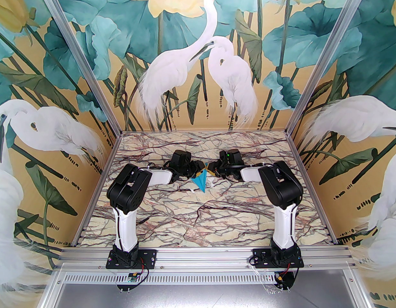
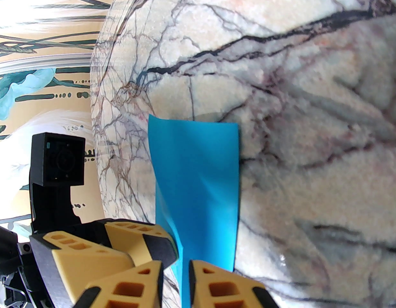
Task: Fold a paper plane with a square sheet of paper (fold left side to right side)
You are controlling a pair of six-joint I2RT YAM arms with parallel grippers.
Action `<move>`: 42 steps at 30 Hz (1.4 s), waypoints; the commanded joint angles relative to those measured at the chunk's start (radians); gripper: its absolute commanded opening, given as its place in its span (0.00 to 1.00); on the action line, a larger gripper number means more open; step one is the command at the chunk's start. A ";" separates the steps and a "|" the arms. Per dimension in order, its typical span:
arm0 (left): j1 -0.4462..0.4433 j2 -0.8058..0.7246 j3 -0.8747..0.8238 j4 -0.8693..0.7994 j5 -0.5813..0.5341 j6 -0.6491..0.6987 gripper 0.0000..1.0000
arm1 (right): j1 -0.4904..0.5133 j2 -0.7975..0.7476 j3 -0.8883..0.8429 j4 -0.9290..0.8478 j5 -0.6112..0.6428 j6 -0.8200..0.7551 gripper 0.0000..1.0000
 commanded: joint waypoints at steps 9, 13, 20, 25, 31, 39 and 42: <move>-0.007 0.039 0.009 0.025 0.036 -0.011 0.35 | 0.004 0.080 0.018 0.152 -0.063 0.092 0.20; -0.010 0.040 0.010 0.025 0.036 -0.011 0.35 | 0.006 0.094 0.018 0.187 -0.070 0.115 0.20; -0.012 0.044 0.013 0.031 0.041 -0.015 0.35 | 0.010 0.120 0.021 0.235 -0.080 0.148 0.18; -0.013 0.045 0.012 0.052 0.046 -0.022 0.32 | 0.013 0.133 0.009 0.284 -0.087 0.177 0.18; -0.017 0.050 0.010 0.064 0.054 -0.029 0.31 | 0.013 0.141 0.004 0.298 -0.085 0.185 0.14; -0.018 0.052 0.015 0.061 0.061 -0.030 0.32 | 0.013 0.143 0.004 0.302 -0.084 0.187 0.03; -0.018 0.044 0.012 0.057 0.058 -0.026 0.32 | 0.011 0.142 0.000 0.291 -0.076 0.179 0.00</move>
